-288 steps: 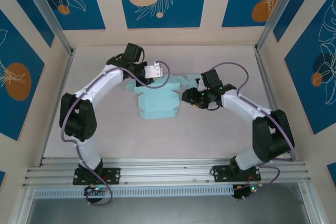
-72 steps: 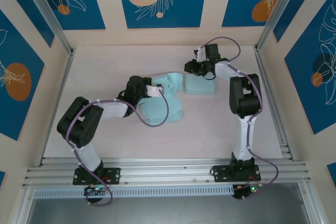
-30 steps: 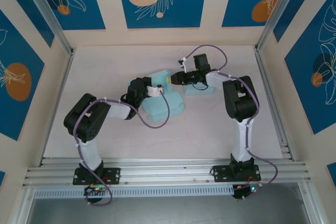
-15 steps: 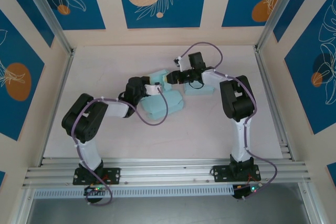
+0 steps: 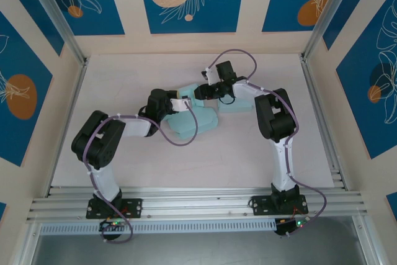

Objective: Fold the paper box

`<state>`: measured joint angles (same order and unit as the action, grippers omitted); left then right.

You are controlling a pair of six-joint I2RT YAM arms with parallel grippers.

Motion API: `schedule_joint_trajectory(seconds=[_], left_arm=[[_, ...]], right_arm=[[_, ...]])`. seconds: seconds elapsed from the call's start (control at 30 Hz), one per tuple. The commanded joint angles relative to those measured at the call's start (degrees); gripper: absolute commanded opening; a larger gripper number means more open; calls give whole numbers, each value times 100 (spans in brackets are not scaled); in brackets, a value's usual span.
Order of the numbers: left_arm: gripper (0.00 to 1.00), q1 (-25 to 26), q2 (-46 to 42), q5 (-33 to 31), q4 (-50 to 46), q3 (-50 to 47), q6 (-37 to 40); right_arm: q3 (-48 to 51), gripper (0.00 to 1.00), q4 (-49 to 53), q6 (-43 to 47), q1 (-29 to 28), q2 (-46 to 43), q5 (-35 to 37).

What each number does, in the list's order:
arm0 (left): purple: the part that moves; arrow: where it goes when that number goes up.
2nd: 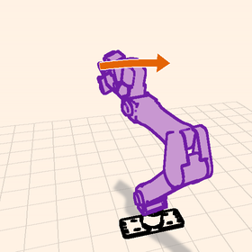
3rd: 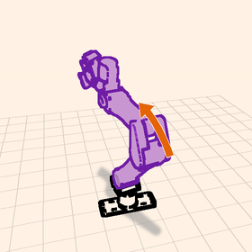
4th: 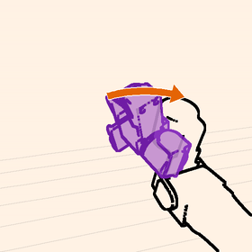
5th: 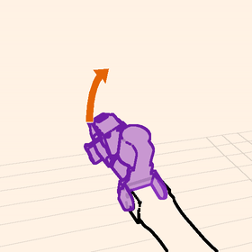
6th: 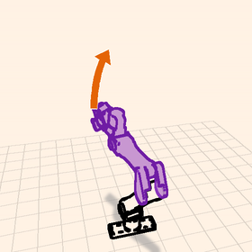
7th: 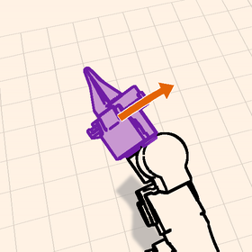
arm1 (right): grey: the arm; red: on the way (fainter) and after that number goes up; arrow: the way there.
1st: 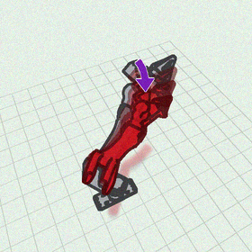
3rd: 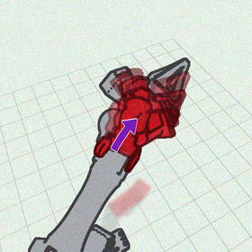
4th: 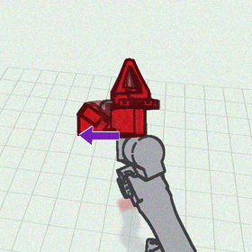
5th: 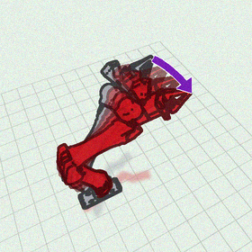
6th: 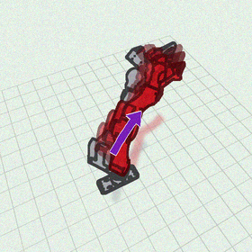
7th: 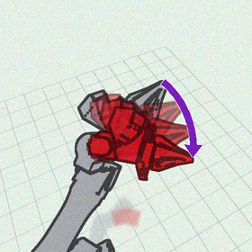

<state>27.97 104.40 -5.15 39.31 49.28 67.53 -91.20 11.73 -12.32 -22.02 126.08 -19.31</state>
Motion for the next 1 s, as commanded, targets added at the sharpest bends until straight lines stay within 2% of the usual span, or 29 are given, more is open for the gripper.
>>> schedule_joint_trajectory(seconds=[0.0, 0.07, 0.17, 0.23, 0.4, 0.47, 0.53, 0.57, 0.73, 0.8, 0.83, 0.97], left_arm=[[0, -47, -42, 456, -525, 52, -264], [0, -49, -73, 492, -534, 65, -355], [1, -47, -166, 515, -530, 78, -607], [8, -48, -257, 508, -516, 91, -851], [56, -64, -857, 279, -688, 231, -2019], [80, -64, -1227, 229, -851, 239, -2572], [97, -64, -1653, 111, -1158, 270, -3221], [100, -68, -1910, 9, -1329, 275, -3598], [100, -115, -2999, -686, -2369, 261, -5961], [100, -213, -3323, -782, -2959, 286, -6978], [100, -289, -3408, -766, -3267, 326, -7442], [100, -754, -3553, 307, -4020, 323, -8698]], right_arm=[[-169, 34, 348, -95, -70, 102, 670], [-156, 27, 381, -146, -146, 81, 1018], [-99, 11, 409, -169, -308, -1, 1752], [37, 0, 339, -132, -443, -126, 2260], [733, 0, -176, -24, -728, -644, 3056], [984, 0, -319, -14, -797, -883, 3233], [1171, 0, -364, -60, -845, -1117, 3393], [1264, 0, -381, -86, -880, -1227, 3481], [1921, 0, -780, -241, -1194, -1878, 4189], [2146, 0, -930, -303, -1338, -2099, 4512], [2247, 0, -1019, -302, -1401, -2200, 4636], [2713, 0, -1362, -502, -1621, -2599, 4864]])
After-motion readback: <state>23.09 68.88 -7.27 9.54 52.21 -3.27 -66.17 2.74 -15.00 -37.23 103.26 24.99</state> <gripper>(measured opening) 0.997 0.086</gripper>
